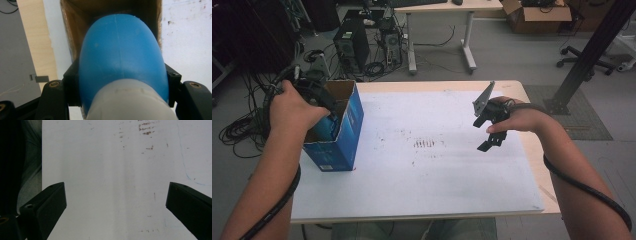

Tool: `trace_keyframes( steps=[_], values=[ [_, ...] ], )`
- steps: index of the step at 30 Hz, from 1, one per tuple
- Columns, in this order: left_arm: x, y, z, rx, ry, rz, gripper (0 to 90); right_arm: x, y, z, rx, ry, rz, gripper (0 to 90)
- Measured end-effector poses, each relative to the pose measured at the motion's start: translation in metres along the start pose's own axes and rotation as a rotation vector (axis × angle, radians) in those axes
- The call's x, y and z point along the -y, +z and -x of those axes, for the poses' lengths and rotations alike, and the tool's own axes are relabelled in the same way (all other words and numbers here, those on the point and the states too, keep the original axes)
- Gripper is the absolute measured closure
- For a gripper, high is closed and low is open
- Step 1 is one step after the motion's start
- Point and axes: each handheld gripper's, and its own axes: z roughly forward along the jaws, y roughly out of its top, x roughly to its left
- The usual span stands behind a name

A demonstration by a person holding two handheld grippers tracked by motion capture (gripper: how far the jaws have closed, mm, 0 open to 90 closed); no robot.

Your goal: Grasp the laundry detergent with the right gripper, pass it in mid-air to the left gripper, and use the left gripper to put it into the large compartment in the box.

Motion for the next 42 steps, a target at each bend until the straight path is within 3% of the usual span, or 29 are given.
trace_keyframes(
  steps=[12, 22, 42],
  values=[
    [0.004, 0.025, -0.004, -0.017, -0.01, -0.006, 37.8, 0.002, -0.001, -0.001, 0.002, 0.003, 0.005, 3.0],
    [0.002, 0.034, 0.002, -0.024, 0.015, -0.014, 37.8, 0.004, 0.001, -0.002, 0.0, 0.005, 0.008, 3.0],
    [0.004, 0.047, -0.001, -0.032, 0.017, -0.03, 37.7, 0.003, 0.003, -0.004, -0.001, 0.002, 0.008, 2.9]
  ],
)
